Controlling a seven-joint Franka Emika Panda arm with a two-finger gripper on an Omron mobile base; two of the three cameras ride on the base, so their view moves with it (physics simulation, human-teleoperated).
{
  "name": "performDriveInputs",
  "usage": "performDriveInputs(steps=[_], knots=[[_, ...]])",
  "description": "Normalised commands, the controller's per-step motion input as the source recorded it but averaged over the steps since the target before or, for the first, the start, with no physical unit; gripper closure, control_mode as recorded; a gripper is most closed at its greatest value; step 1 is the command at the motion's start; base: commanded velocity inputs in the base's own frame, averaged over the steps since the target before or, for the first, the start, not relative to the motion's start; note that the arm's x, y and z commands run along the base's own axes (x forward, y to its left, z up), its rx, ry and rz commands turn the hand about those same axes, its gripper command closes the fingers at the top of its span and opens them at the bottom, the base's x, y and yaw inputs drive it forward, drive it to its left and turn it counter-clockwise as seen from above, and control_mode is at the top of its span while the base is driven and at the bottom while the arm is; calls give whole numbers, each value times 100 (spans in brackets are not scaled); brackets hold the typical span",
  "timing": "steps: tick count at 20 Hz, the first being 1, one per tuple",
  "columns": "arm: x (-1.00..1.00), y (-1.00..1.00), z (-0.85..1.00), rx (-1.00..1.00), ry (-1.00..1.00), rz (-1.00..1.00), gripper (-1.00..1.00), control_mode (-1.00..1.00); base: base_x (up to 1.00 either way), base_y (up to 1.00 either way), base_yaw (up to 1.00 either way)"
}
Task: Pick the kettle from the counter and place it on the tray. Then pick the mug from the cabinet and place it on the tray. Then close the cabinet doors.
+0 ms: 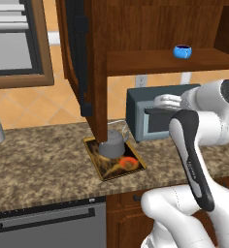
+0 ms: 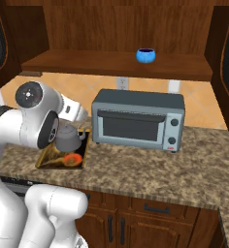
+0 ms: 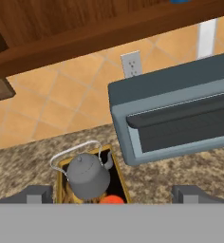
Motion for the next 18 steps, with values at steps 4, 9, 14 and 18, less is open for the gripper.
performDriveInputs(steps=[4, 9, 14, 18], knots=[[-31, -50, 64, -2, 0, 3, -100, -100, 0, 0, 0], [-6, -53, 50, -2, 8, 3, -100, -100, 0, 0, 0], [4, -48, 54, 0, 0, 0, -100, -100, 0, 0, 0], [29, -47, 28, -2, 5, 0, -100, -100, 0, 0, 0]])
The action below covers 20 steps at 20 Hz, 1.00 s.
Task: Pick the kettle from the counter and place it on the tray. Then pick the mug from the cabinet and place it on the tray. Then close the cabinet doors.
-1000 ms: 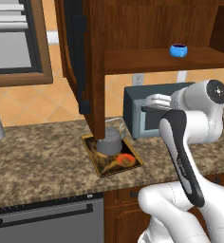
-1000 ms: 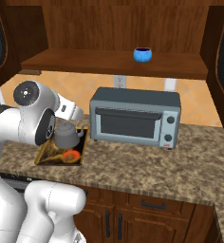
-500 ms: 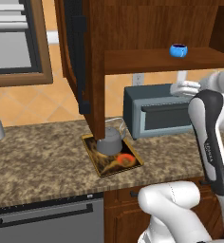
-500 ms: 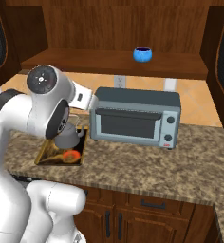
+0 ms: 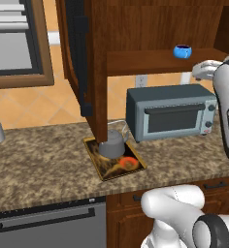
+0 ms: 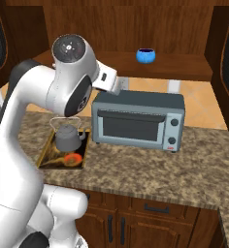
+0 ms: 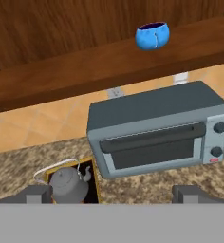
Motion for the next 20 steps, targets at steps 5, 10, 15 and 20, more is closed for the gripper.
performDriveInputs(steps=[5, 10, 15, 20], knots=[[42, -39, 2, -1, 0, 3, -100, -100, 0, 0, 0], [67, -40, 7, 0, -1, 10, -100, -100, 0, 0, 0], [56, -34, 0, -3, -1, 4, -100, -100, 0, 0, 0], [68, -24, -1, -5, 0, 0, -100, -100, 0, 0, 0]])
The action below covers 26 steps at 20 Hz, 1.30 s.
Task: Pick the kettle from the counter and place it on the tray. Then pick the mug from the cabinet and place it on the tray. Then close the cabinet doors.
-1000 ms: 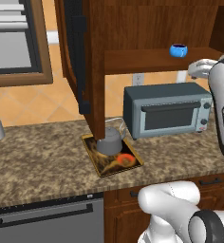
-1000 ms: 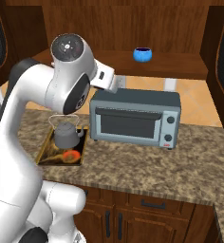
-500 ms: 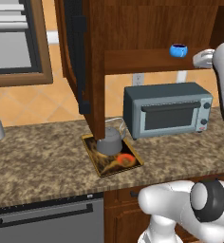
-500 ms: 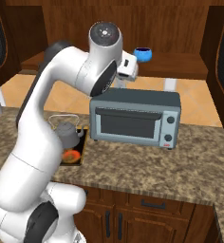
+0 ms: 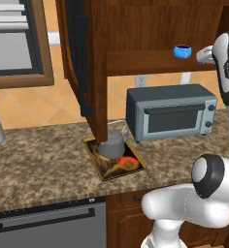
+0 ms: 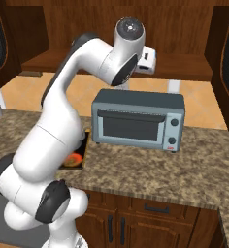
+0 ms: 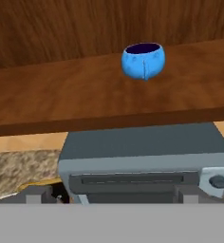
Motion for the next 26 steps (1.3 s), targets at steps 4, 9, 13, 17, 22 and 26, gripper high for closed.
performDriveInputs(steps=[4, 9, 13, 17, 22, 26], knots=[[57, -18, 0, -4, 0, 0, -100, -100, 0, 0, 0], [50, -4, -1, -5, 0, 0, -100, -100, 0, 0, 0], [42, 0, 0, -4, -6, 0, -100, -100, 0, 0, 0], [38, -10, -2, -1, -1, 1, -100, -100, 0, 0, 0], [41, -5, -9, 0, 0, 1, -100, -100, 0, 0, 0], [26, -9, 0, 0, 1, 3, -100, -100, 0, 0, 0]])
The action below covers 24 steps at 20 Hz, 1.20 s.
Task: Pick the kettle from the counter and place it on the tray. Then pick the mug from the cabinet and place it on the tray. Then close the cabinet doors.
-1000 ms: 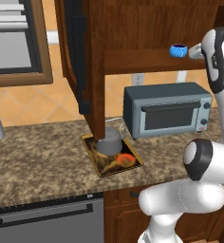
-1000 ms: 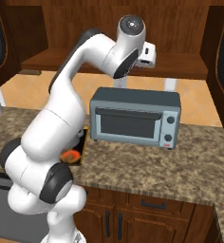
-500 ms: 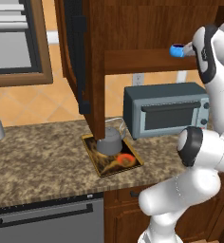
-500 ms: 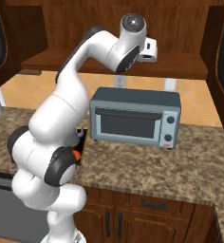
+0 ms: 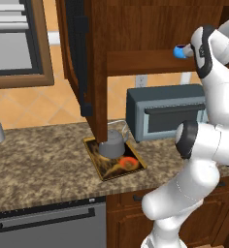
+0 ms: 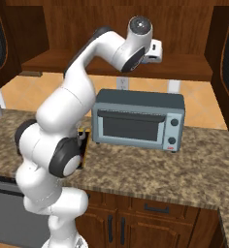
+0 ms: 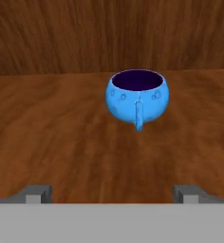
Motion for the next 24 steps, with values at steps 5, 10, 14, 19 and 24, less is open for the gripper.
performDriveInputs(steps=[5, 10, 14, 19, 24], knots=[[27, -12, 0, 0, 0, 3, -100, -100, 0, 0, 0], [24, -5, -5, 0, 0, 3, -100, -100, 0, 0, 0], [20, -3, -4, -1, 0, 3, -100, -100, 0, 0, 0], [20, -7, -1, -2, 0, 2, -100, -100, 0, 0, 0], [14, -4, 0, 0, 0, 1, -100, -100, 0, 0, 0]])
